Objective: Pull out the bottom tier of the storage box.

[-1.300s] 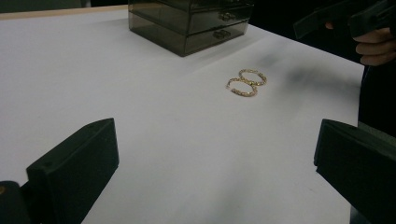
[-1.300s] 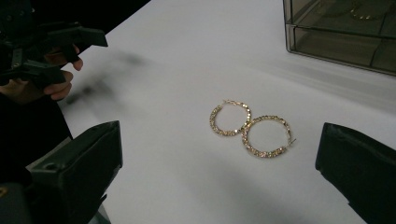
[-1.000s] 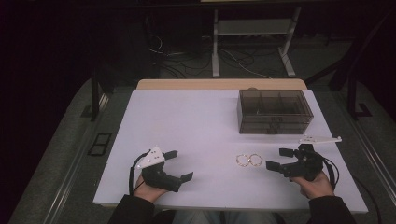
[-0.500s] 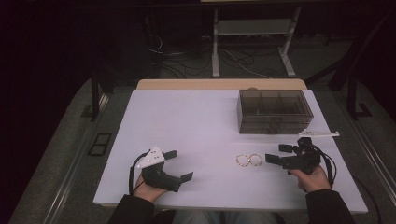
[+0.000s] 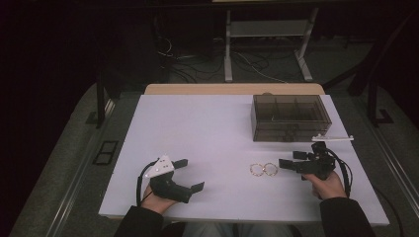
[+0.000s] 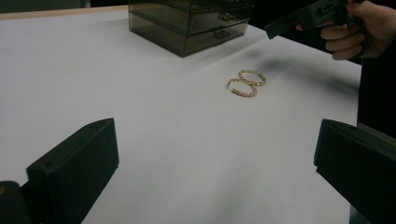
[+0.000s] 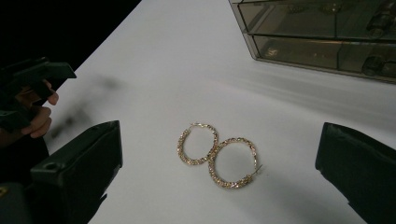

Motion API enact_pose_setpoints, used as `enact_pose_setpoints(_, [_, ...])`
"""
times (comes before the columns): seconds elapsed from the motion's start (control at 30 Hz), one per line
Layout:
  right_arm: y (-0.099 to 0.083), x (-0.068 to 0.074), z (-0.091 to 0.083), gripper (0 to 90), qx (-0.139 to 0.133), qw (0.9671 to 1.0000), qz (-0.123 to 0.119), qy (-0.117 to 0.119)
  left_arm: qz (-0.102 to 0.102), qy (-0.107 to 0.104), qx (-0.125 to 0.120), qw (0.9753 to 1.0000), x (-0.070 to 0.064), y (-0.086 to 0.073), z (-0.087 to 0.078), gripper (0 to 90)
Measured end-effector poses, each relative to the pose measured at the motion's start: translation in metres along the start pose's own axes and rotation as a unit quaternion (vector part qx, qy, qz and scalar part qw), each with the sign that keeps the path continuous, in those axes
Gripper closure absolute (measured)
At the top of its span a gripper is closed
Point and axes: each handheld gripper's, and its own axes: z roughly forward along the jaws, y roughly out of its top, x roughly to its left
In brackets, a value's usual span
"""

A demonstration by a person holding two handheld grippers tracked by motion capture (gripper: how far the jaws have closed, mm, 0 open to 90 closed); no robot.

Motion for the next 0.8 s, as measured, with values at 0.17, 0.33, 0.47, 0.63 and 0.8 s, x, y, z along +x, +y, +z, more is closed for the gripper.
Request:
enact_pose_setpoints(0.17, [0.001, -0.005, 0.004, 0.0, 0.000, 0.9999, 0.012, -0.001, 0.000, -0.001, 0.000, 1.0000, 0.000, 0.000, 0.000, 0.0])
enact_pose_setpoints(0.33, [0.003, -0.010, 0.006, 0.0, -0.006, 0.9998, 0.021, -0.001, 0.000, -0.001, 0.000, 1.0000, 0.000, 0.000, 0.000, 0.0])
enact_pose_setpoints(0.47, [0.003, -0.014, 0.007, 0.0, -0.008, 0.9996, 0.026, -0.001, 0.000, -0.002, 0.001, 1.0000, 0.000, 0.000, 0.000, 0.0])
enact_pose_setpoints(0.63, [0.004, -0.019, 0.008, 0.0, -0.015, 0.9989, 0.045, -0.001, 0.000, -0.002, 0.001, 1.0000, 0.001, 0.000, 0.000, 0.0])
enact_pose_setpoints(0.8, [0.005, -0.027, 0.011, 0.0, -0.029, 0.9969, 0.073, 0.007, 0.000, -0.002, 0.000, 1.0000, 0.001, 0.000, 0.000, 0.0])
